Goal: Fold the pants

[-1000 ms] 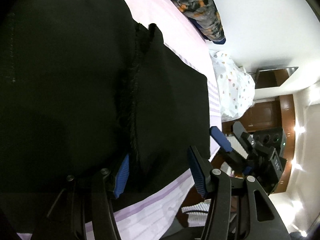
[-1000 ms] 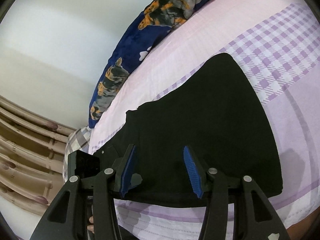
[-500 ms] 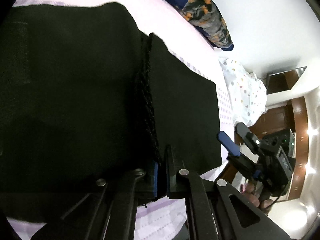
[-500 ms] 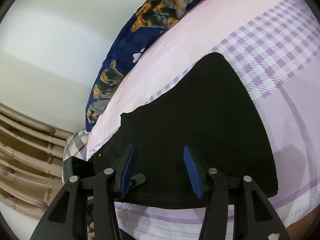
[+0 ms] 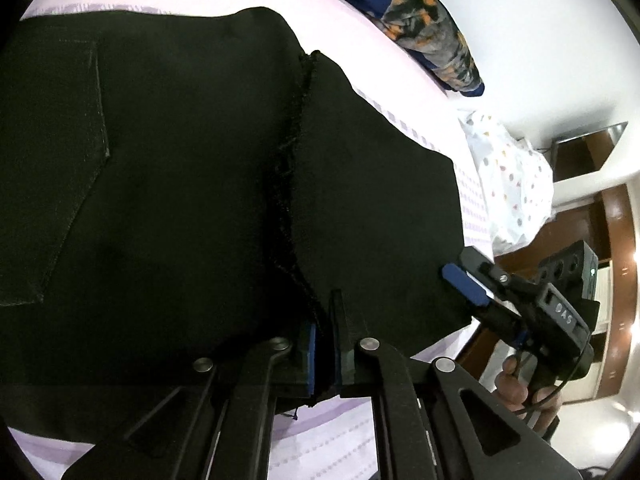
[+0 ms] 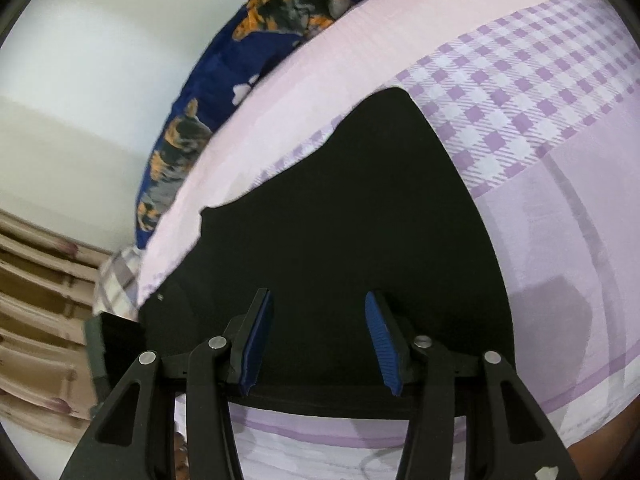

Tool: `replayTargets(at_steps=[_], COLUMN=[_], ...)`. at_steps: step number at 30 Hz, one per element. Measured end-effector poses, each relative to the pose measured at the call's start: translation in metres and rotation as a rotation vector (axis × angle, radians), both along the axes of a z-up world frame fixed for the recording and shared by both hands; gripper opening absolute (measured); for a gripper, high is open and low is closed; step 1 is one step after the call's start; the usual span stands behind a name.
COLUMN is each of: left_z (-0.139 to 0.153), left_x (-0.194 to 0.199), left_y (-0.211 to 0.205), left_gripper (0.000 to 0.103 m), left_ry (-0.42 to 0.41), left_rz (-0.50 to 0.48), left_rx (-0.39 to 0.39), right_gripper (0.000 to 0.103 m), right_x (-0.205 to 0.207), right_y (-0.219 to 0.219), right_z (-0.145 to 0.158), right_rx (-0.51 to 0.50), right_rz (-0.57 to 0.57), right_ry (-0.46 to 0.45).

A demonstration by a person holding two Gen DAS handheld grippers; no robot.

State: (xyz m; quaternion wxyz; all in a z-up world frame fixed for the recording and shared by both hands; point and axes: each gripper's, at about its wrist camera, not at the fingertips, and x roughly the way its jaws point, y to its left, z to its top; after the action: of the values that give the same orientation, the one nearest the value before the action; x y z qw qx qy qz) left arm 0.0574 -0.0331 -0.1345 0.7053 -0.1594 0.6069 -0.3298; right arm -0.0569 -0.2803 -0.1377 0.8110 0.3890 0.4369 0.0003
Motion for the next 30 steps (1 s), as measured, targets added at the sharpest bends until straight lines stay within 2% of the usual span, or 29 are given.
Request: replayTargets(at_steps=[7, 12, 15, 21, 25, 30], left_z=[0.016, 0.039, 0.051, 0.054, 0.058, 0.062], left_x=[-0.009, -0.019, -0.025, -0.031, -0.042, -0.049], left_y=[-0.002, 0.012, 0.027, 0.071, 0.092, 0.122], left_gripper=[0.022, 0.037, 0.040, 0.044, 0.048, 0.050], left_ry=[-0.109, -0.324, -0.439, -0.456, -0.506, -0.501], left_rz=[-0.003, 0.068, 0.116, 0.225, 0.265, 0.328], left_rx=[0.103, 0.301, 0.434, 0.552, 0.646, 0.660], right_gripper=[0.045, 0.046, 0.047, 0.048, 0.048, 0.053], right_x=[0.003, 0.003, 0.003, 0.004, 0.006, 0.010], right_y=[0.005, 0.007, 0.010, 0.016, 0.020, 0.028], right_z=[-0.003, -0.002, -0.001, 0.001, 0.003, 0.005], right_rx=[-0.054, -0.068, -0.096, -0.131, -0.151, -0.188], right_rz=[0.023, 0.027, 0.032, 0.031, 0.021, 0.004], right_ry=[0.014, 0.012, 0.012, 0.018, 0.027, 0.047])
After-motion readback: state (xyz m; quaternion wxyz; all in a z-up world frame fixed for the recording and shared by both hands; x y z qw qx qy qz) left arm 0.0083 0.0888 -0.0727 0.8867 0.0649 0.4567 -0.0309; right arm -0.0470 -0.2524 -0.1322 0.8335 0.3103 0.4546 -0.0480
